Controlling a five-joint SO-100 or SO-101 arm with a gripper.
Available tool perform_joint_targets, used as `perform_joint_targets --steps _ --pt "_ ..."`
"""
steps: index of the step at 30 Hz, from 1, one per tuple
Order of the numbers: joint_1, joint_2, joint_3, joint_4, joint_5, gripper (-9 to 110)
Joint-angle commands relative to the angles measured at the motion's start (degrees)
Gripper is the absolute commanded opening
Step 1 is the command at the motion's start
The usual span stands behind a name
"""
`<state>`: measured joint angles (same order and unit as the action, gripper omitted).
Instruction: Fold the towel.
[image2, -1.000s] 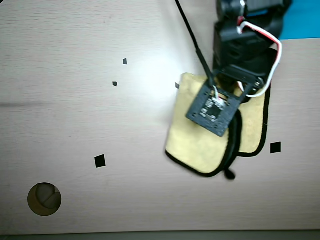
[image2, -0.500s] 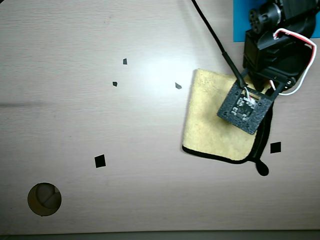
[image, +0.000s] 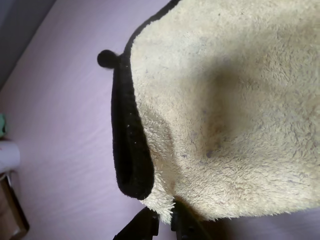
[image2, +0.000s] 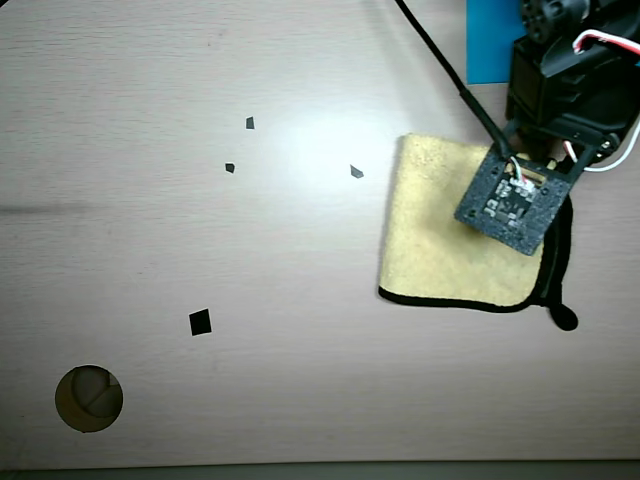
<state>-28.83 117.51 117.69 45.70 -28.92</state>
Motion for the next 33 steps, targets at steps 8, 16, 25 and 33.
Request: perform_joint_targets --steps 8,16,25,33 --pt "0.4 -5.4 -0.2 -1.8 2.1 4" --pt "-1.4 -10.9 -3.1 0.4 4.7 8" --pt "-3.3 -10.0 -9.1 9.4 8.0 12" --pt "-4.7 -1.3 -10.8 16.8 10.0 12"
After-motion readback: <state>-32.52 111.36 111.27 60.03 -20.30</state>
